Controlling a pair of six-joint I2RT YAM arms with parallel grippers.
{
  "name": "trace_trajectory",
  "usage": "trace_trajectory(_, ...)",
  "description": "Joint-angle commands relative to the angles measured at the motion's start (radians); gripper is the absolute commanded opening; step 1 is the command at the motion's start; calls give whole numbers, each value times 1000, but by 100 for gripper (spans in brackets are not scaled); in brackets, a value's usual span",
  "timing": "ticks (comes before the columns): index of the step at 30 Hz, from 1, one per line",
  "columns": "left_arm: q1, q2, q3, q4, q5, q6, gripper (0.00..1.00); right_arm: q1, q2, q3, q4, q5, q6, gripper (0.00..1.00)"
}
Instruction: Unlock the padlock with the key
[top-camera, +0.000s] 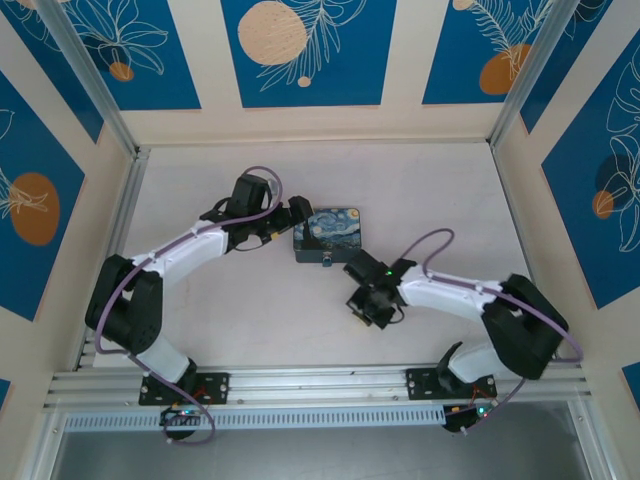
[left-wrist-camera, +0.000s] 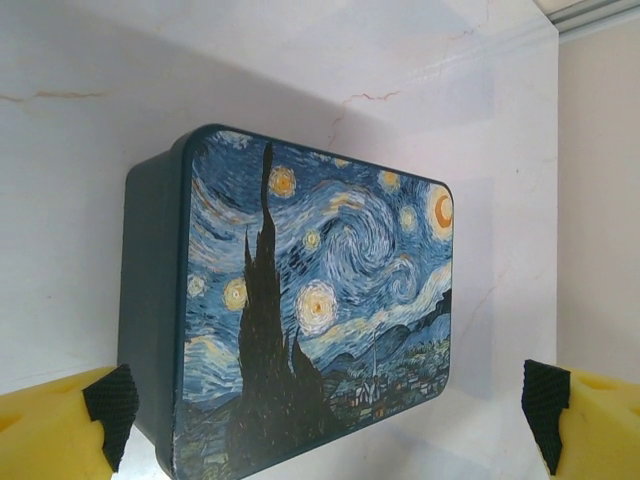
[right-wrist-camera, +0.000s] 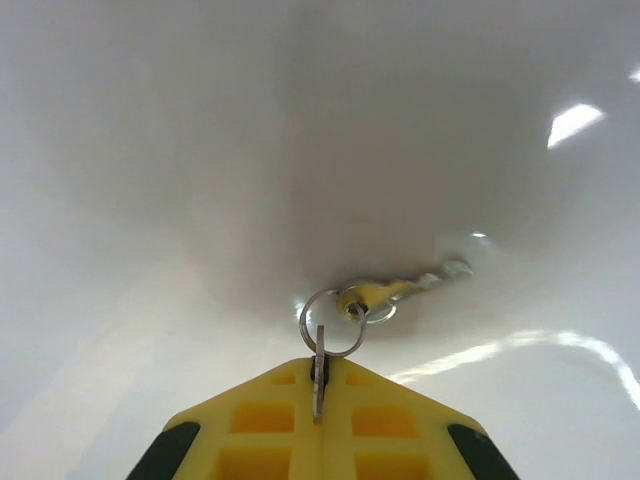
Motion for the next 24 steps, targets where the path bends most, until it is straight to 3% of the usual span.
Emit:
trace_trajectory(1,-8,-25,53,-50,-41,47,100,35,74,112,93,-17,-61,14)
trace_trajectory(4,-6,-41,61,-74,-64,63,100,48,98,199,62,-11,-131,43)
trace_trajectory(8,-4,-81,53,-109,-84,76,100,39,39,198,51,-6,-192,57)
trace_trajectory(15,-4,-148,-5,-126,-79,56,100,-26,-52,103,87,-29,-330,62)
trace_trajectory(24,-10,-220,-131,-154,-49,41,100,-45,9,84,148,-79,-567,63)
